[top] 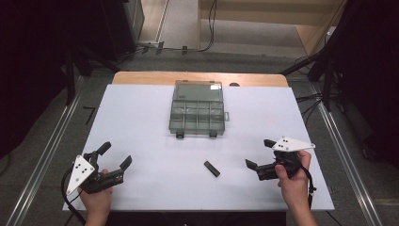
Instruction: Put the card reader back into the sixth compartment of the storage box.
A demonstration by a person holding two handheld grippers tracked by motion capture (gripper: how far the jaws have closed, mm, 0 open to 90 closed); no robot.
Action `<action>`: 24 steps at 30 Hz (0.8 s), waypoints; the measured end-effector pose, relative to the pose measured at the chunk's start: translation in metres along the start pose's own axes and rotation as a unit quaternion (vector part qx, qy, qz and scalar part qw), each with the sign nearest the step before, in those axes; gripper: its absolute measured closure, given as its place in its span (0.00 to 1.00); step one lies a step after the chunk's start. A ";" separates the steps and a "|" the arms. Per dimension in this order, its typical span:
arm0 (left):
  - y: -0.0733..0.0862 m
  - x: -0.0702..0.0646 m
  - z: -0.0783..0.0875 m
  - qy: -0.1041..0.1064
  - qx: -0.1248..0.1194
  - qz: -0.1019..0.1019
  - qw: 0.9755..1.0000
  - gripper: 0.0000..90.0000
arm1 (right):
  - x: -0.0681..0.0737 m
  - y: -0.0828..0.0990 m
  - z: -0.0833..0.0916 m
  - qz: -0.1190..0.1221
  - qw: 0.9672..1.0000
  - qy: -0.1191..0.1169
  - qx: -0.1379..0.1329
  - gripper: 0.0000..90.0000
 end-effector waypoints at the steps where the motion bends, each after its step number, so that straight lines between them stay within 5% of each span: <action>1: 0.000 0.000 0.000 0.000 0.000 0.000 1.000 0.15 | 0.000 0.000 0.000 0.000 1.000 0.000 0.000 0.00; 24: 0.000 0.000 0.000 0.001 0.000 0.002 1.000 0.15 | 0.016 -0.018 -0.020 0.023 0.999 -0.026 0.030 0.00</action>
Point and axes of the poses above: each handheld gripper's, and its own axes: z roughly backward along the jaws, y roughly out of its underside, x roughly to its left, the point moved 3 cm from there along -z, roughly forward along the jaws, and after that the axes turned 2 degrees about -x, right-handed, at the moved point
